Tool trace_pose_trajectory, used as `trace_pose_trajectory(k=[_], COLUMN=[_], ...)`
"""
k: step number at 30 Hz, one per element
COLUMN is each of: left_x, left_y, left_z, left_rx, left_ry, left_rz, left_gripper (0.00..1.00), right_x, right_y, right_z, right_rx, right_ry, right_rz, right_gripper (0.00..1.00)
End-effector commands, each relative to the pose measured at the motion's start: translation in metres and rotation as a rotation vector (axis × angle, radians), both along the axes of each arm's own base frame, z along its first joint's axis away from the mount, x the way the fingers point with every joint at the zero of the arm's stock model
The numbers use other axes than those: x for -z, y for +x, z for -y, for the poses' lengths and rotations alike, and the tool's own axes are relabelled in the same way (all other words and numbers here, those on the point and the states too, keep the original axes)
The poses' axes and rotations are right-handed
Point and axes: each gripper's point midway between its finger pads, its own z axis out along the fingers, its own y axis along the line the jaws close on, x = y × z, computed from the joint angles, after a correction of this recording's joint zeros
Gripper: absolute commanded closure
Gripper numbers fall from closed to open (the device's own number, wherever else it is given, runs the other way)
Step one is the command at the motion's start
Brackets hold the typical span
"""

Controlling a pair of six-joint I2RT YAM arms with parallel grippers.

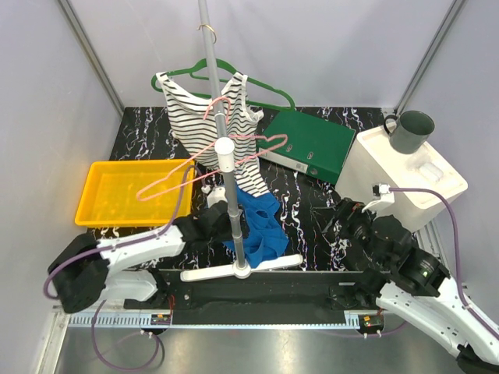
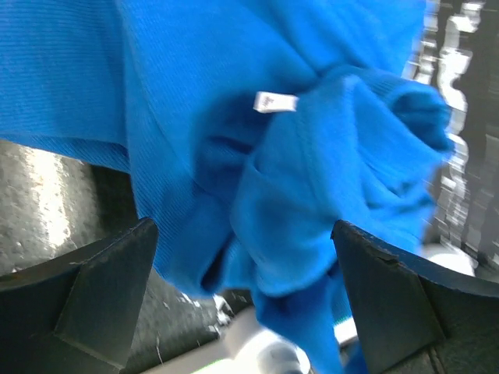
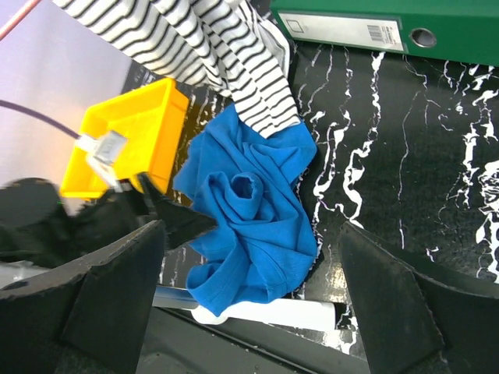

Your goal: Remove the tank top from the hanger

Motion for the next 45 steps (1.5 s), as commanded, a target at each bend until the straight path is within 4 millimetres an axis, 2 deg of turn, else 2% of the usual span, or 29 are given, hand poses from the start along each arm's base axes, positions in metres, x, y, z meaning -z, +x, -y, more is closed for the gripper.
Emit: trace_pose_trajectory(k=[1,6,9,10,12,13,14,15,17,19,20,22,25,26,27,31,33,37,39,40,42,43,44,45], left_x=[-0.001,0.028,0.036,0.030,0.027,0.019,0.015,0.012,-0.005,-0.011,-0.029,-0.038,-0.064,-0.066,-0.084,-0.122,-0.133,-0.157,-0.180,-0.203,-0.233,-0.261,-0.276,-0.299], left_y=[0.026,0.014,0.009,0.009,0.008,0.009,0.010,0.008,0.009,0.005,0.006,0.002,-0.003,-0.006,-0.007,-0.010,-0.015,-0.023,-0.026,-0.028,-0.027,-0.026,-0.026,-0.029], left_z=[0.002,-0.004,-0.007,-0.005,-0.006,-0.005,-0.008,-0.013,-0.018,-0.030,-0.034,-0.049,-0.073,-0.081,-0.087,-0.125,-0.142,-0.192,-0.211,-0.226,-0.239,-0.251,-0.256,-0.269], left_rx=[-0.127,-0.180,-0.196,-0.200,-0.194,-0.191,-0.198,-0.204,-0.215,-0.223,-0.234,-0.258,-0.316,-0.326,-0.342,-0.431,-0.463,-0.609,-0.652,-0.680,-0.711,-0.736,-0.748,-0.763], left_ry=[0.078,0.101,0.072,0.040,0.010,-0.012,-0.013,0.001,-0.024,-0.006,-0.044,-0.038,-0.099,-0.094,-0.159,-0.210,-0.202,-0.190,-0.194,-0.182,-0.166,-0.118,-0.092,-0.036], left_rz=[0.090,0.021,0.010,0.022,0.037,0.055,0.068,0.067,0.102,0.109,0.146,0.167,0.222,0.228,0.268,0.384,0.408,0.490,0.542,0.601,0.669,0.726,0.749,0.787], left_gripper=[0.01,0.03,0.26,0.48,0.67,0.76,0.95,1.00,1.00,1.00,1.00,1.00,1.00,1.00,1.00,1.00,1.00,1.00,1.00,1.00,1.00,1.00,1.00,1.00], right_x=[-0.003,0.000,0.002,0.004,0.007,0.008,0.011,0.011,0.014,0.015,0.016,0.015,0.014,0.015,0.014,0.011,0.008,0.000,-0.005,-0.006,-0.011,-0.010,-0.011,-0.009], right_y=[-0.001,-0.004,-0.004,-0.004,-0.004,-0.004,-0.004,-0.004,-0.006,-0.006,-0.007,-0.008,-0.008,-0.009,-0.008,-0.006,-0.005,-0.005,-0.004,-0.004,-0.004,-0.005,-0.005,-0.004], right_z=[0.012,0.016,0.015,0.015,0.013,0.013,0.012,0.010,0.007,0.005,0.003,0.001,0.000,0.000,0.000,0.000,-0.002,-0.006,-0.008,-0.009,-0.011,-0.012,-0.013,-0.014], right_rx=[0.049,0.050,0.048,0.047,0.039,0.037,0.033,0.026,0.009,-0.001,-0.011,-0.020,-0.029,-0.034,-0.036,-0.046,-0.061,-0.085,-0.095,-0.100,-0.108,-0.114,-0.117,-0.123], right_ry=[0.021,0.022,0.023,0.021,0.018,0.015,0.015,0.021,0.024,0.031,0.034,0.042,0.040,0.030,0.027,-0.006,-0.023,-0.041,-0.040,-0.043,-0.037,-0.037,-0.035,-0.040], right_rz=[0.016,0.025,0.021,0.019,0.013,0.012,0.008,0.009,0.003,0.003,0.001,0.005,0.015,0.019,0.025,0.047,0.057,0.077,0.089,0.092,0.103,0.101,0.102,0.099], right_gripper=[0.00,0.00,0.01,0.00,0.00,0.00,0.00,0.00,0.00,0.00,0.00,0.01,0.00,0.00,0.00,0.00,0.00,0.00,0.00,0.00,0.00,0.00,0.00,0.00])
